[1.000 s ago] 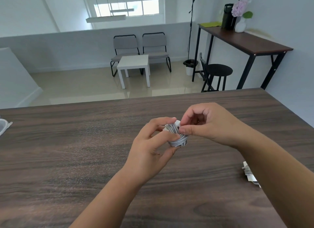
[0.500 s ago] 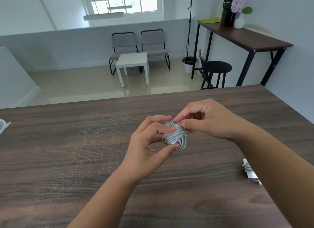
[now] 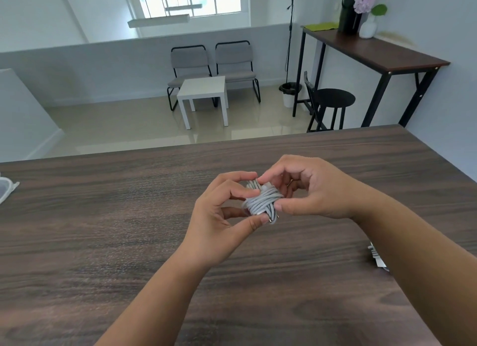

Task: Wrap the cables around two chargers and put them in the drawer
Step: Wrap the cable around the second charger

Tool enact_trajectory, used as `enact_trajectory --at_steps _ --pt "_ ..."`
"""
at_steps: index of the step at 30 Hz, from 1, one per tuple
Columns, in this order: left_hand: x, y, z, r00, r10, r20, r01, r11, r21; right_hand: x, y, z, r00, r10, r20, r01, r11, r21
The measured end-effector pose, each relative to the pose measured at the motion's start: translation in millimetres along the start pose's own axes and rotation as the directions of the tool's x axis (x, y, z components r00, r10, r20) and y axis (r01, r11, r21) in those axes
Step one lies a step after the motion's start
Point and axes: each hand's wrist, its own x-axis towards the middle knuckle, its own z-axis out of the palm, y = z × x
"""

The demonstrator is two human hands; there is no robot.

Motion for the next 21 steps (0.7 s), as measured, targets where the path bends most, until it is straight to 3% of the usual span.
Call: enact_trajectory --at_steps 7,11,15,21 --pt "-3.2 -2.5 2.0 0.994 -0.096 0.055 0.104 0.981 -0.165 0.2 -1.0 3.1 0.986 -0.158 0.06 0.168 0.948 -0.272" --pt "-3.0 -2.7 0.3 0.988 -0.13 0.088 0.143 0.977 -0.156 1.3 0.8 1.9 0.976 -0.179 0.122 0.213 0.891 -0.4" --pt "-2.2 -1.9 -0.2 0.989 -0.119 0.089 0.129 0.984 -0.124 -1.5 5.2 3.3 0.976 -0.192 0.099 0.216 0.899 -0.382" --pt "1.9 0.1 -0.8 0.992 -0.098 0.083 0.108 0.986 -0.131 -9.0 12.3 9.2 0.987 -0.16 -0.016 0.157 0.981 -0.116"
